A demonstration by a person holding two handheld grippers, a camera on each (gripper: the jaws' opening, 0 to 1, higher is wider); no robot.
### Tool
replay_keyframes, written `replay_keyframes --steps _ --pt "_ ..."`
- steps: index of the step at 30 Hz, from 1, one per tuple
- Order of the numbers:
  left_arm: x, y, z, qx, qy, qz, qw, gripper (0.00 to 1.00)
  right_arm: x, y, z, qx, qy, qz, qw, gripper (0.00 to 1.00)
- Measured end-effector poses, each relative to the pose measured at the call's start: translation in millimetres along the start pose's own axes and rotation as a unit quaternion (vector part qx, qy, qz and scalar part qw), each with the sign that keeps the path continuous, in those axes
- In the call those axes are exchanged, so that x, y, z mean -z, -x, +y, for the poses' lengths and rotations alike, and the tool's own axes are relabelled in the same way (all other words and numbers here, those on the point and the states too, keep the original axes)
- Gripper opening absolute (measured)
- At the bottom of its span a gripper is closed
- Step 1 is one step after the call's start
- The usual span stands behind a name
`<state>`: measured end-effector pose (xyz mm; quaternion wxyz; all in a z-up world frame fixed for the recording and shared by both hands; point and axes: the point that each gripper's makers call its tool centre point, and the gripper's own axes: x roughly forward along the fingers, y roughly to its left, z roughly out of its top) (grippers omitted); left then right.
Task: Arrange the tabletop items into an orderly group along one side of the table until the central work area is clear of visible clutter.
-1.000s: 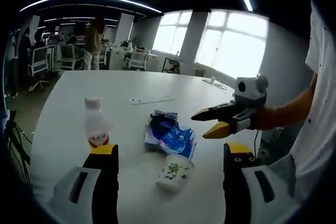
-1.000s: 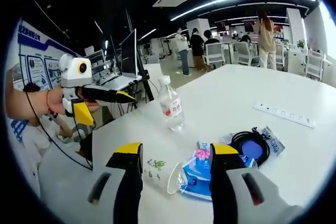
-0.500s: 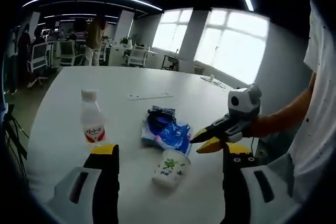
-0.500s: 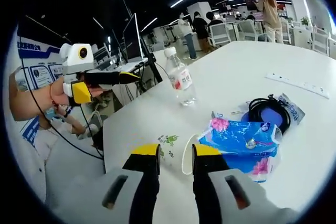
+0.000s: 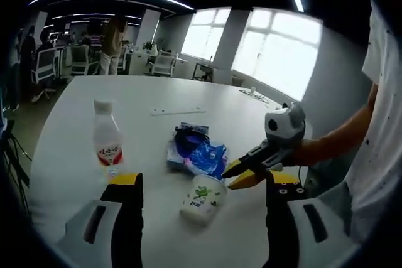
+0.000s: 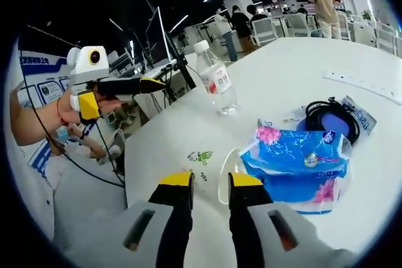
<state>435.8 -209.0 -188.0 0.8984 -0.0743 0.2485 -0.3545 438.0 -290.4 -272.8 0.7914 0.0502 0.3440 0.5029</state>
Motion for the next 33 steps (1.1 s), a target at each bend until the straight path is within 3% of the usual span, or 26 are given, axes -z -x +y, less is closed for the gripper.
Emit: replay_keyframes --steps 12,20,29,33 --pt "2.3 -1.8 0.1 0.001 0.004 -0.001 1.0 0.81 10.4 -13.7 -4.7 -0.024 -0.045 0.009 0.9987 0.17" --pt "4.3 -2.5 1.3 0.0 0.007 0.0 1.0 0.81 6.9 -16.5 -3.3 -0.044 -0.064 0.005 0.997 0.05" --pt "3.5 -2.1 2.1 -0.003 0.009 -0.005 0.9999 0.8 1.3 -15.4 14.1 -0.091 -0.084 0.004 0.9923 0.0" --pt "3.3 0.2 3.0 -0.005 0.01 -0.007 0.9999 0.8 -1.6 -16.1 23.8 -0.103 -0.07 0.01 0.9922 0.0"
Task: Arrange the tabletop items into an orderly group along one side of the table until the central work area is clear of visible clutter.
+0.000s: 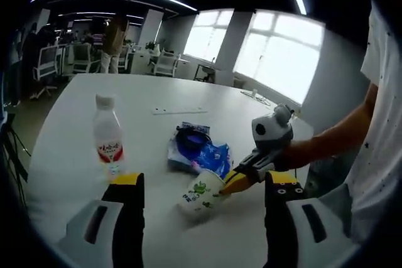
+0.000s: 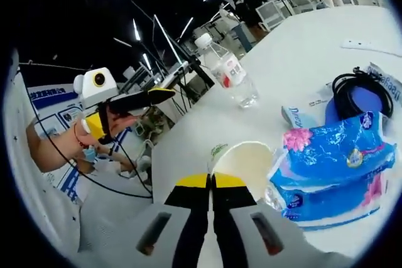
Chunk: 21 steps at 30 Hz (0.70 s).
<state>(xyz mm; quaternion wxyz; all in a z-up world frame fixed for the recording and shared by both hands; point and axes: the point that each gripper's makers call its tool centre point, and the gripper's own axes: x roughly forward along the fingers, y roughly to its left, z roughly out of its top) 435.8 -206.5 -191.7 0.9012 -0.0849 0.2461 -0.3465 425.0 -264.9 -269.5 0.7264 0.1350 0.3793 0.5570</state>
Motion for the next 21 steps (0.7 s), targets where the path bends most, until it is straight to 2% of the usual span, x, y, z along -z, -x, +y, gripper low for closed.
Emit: replay_keyframes --steps 4,9,17,21 --pt "0.4 2.3 0.5 -0.003 0.0 -0.001 1.0 0.79 -4.6 -1.3 10.6 -0.011 0.014 0.001 0.9998 0.0" --pt "-0.1 4.9 1.5 -0.006 0.001 -0.004 1.0 0.79 -21.3 -1.7 26.0 -0.026 0.036 -0.008 0.999 0.0" --pt "-0.2 8.1 2.0 -0.008 0.002 -0.008 0.9999 0.79 -43.3 -1.1 30.2 -0.026 0.076 -0.001 0.9967 0.0" --pt "0.0 10.4 3.5 -0.011 0.002 -0.01 0.9999 0.78 -50.4 -1.4 28.4 -0.018 0.105 0.014 0.9943 0.0"
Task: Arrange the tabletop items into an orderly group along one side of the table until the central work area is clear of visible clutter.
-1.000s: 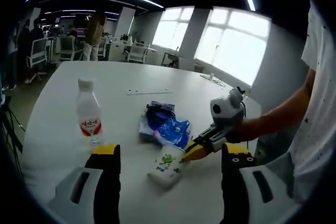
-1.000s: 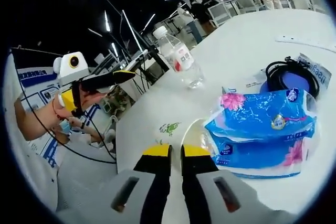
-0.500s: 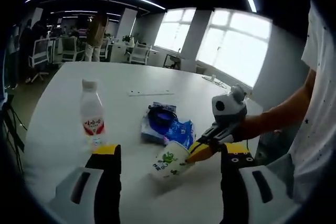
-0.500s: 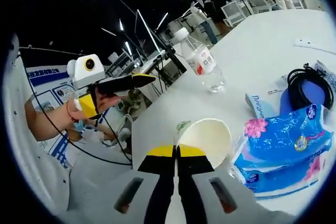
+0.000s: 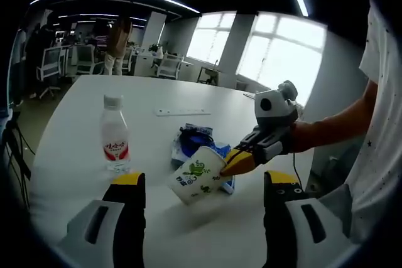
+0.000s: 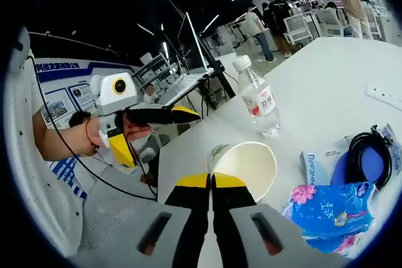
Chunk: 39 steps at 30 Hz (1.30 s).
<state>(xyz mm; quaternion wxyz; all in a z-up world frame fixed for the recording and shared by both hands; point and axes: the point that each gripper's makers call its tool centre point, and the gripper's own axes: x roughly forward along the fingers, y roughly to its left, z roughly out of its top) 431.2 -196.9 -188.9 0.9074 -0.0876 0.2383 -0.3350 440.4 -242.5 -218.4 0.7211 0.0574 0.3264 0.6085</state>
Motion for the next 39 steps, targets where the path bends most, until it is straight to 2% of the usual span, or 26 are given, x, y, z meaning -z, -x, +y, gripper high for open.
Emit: replay_keyframes --steps 5,6,9,15,18,20,27,29,32,37,38,39 --pt "0.7 4.2 3.2 -0.003 0.001 -0.003 1.0 0.78 -10.7 0.7 -4.0 0.004 0.045 0.031 0.9985 0.0" --pt "0.5 5.3 4.2 -0.004 0.003 -0.005 1.0 0.78 -11.5 1.5 -7.1 0.01 0.062 0.046 0.997 0.0" --pt "1.1 7.0 5.6 -0.006 0.002 -0.007 1.0 0.78 -16.2 1.0 -10.8 0.01 0.095 0.064 0.9934 0.0" --pt "3.5 11.2 9.3 -0.013 0.007 -0.011 0.9998 0.78 -26.9 -2.1 -19.9 0.018 0.144 0.095 0.9848 0.0" --pt "5.1 12.7 9.3 -0.014 0.008 -0.012 0.9998 0.78 -29.9 -3.4 -27.6 0.029 0.187 0.121 0.9744 0.0" --pt "6.8 13.5 10.3 -0.016 0.009 -0.012 0.9997 0.78 -31.3 -5.4 -27.0 0.023 0.189 0.124 0.9737 0.0" --pt "12.4 19.7 13.2 -0.024 0.014 -0.015 0.9995 0.77 -38.5 -10.0 -39.6 0.023 0.281 0.18 0.9424 0.0" --pt "14.3 20.8 13.8 -0.025 0.017 -0.016 0.9994 0.77 -41.0 -11.9 -43.2 0.023 0.309 0.199 0.9297 0.0" --pt "16.1 21.8 14.5 -0.026 0.019 -0.018 0.9993 0.77 -44.8 -15.3 -50.7 0.022 0.359 0.228 0.9048 0.0" --pt "18.0 23.0 15.8 -0.028 0.024 -0.022 0.9991 0.77 -49.3 -21.9 -58.0 0.018 0.401 0.258 0.8788 0.0" --pt "18.8 23.1 16.1 -0.028 0.024 -0.022 0.9991 0.77 -49.3 -23.2 -60.8 0.016 0.413 0.268 0.8706 0.0" --pt "19.5 23.2 16.7 -0.029 0.025 -0.022 0.999 0.77 -49.3 -24.6 -62.8 0.016 0.419 0.273 0.8655 0.0"
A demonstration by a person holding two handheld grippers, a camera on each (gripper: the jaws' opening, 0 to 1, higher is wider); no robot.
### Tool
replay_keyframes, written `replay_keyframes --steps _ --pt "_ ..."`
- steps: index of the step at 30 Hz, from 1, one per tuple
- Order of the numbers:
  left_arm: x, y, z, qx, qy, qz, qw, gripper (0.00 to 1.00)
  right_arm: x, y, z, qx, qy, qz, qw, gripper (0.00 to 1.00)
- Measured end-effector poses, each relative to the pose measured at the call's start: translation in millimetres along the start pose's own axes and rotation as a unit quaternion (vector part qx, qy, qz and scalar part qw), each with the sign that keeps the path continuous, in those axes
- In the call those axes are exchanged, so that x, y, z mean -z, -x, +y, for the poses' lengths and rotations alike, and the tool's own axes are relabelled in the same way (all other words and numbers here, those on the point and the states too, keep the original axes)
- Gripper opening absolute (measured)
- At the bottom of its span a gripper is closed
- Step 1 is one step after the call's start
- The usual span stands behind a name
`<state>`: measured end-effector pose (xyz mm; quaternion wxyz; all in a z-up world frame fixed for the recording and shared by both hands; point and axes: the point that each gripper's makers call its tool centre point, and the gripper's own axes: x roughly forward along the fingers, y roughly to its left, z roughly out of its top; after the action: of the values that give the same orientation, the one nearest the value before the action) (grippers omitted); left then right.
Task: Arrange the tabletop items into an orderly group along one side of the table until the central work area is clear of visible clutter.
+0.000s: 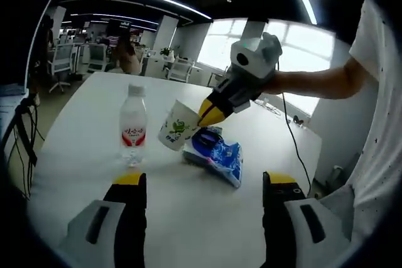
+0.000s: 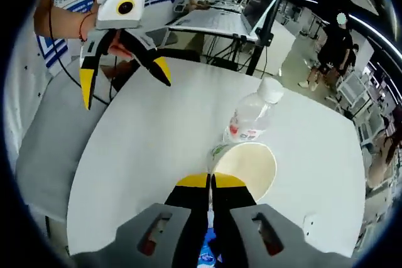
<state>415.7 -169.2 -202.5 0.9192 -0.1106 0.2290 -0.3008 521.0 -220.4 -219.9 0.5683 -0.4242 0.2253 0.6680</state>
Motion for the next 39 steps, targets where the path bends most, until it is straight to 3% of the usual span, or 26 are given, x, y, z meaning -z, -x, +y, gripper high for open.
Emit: replay_keyframes --steps 16,30,39 --pt "6.1 0.4 5.6 -0.003 0.015 -0.009 0.9998 0.76 10.2 -25.9 -13.4 -0.031 0.097 0.063 0.9928 0.0" --pt "11.2 -4.4 5.7 0.0 0.024 -0.013 0.9996 0.76 22.0 -48.3 -22.0 -0.055 0.192 0.114 0.9733 0.0" --pt "14.5 -2.9 9.0 -0.003 0.031 -0.016 0.9994 0.75 24.1 -57.8 -24.1 -0.063 0.204 0.12 0.9695 0.0"
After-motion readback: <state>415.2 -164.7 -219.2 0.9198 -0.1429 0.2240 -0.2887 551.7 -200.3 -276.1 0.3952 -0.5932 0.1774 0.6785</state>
